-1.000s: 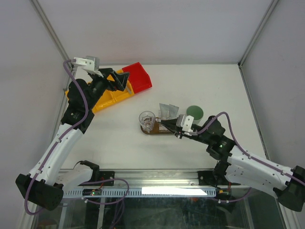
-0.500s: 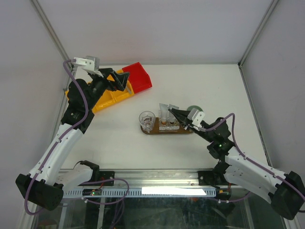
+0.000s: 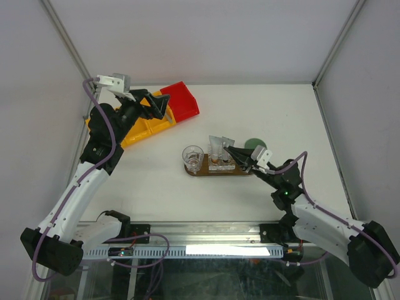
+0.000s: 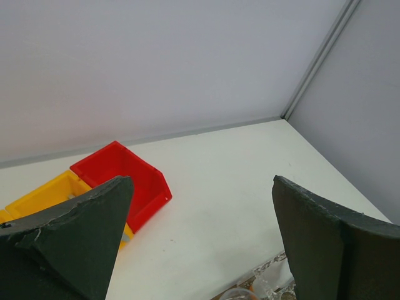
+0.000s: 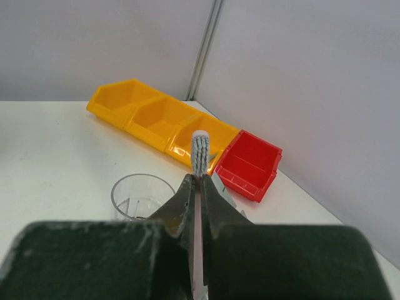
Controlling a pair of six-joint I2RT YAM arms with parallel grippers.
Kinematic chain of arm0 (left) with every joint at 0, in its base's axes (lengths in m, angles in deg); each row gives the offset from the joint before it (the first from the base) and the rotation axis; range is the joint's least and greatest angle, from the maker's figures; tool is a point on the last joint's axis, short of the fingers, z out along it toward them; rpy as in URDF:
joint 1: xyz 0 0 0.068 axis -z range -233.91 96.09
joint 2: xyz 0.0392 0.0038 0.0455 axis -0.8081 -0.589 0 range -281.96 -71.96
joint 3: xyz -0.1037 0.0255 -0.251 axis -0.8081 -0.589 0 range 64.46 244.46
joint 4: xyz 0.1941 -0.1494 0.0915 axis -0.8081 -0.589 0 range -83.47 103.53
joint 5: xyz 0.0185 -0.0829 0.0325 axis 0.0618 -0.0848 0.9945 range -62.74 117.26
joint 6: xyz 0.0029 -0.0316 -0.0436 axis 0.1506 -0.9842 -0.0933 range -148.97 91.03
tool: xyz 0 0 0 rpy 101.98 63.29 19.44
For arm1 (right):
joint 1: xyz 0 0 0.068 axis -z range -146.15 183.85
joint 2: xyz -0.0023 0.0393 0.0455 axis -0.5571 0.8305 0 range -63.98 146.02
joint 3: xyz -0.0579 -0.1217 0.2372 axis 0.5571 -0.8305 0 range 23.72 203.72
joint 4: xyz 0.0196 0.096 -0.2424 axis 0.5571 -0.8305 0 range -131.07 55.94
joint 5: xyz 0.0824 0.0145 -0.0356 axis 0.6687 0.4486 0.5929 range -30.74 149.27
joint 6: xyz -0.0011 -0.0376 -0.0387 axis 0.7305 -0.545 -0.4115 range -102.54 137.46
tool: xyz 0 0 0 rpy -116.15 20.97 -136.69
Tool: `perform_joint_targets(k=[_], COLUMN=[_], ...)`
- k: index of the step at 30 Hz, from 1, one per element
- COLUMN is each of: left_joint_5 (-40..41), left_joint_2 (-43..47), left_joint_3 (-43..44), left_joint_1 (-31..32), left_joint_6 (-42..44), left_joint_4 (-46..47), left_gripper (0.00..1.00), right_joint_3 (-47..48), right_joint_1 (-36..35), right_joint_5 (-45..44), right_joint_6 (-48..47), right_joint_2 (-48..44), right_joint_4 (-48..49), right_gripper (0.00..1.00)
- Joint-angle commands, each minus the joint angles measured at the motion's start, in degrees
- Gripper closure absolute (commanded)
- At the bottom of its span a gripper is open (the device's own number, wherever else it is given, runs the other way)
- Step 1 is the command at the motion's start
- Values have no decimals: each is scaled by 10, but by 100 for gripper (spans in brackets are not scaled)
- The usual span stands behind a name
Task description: Prepare toiletry sets of a toothbrush and toothpaste on the tray
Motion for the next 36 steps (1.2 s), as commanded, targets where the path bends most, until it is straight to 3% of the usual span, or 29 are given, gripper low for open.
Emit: perform_joint_targets(k=[1,36], left_joint_5=[-4,-9], left_joint_2=[8,6], left_joint_3=[1,3], left_joint_1=[-7,-7], left_joint_6=[7,6], left_joint_4=[27,27], left_gripper=[2,2], right_joint_3=[-18,-87], right_joint_1=[12,69], right_joint_5=[15,93], right_joint_6=[20,53], right_joint_2=[19,250], right_joint_4=[115,441], right_gripper=[100,100])
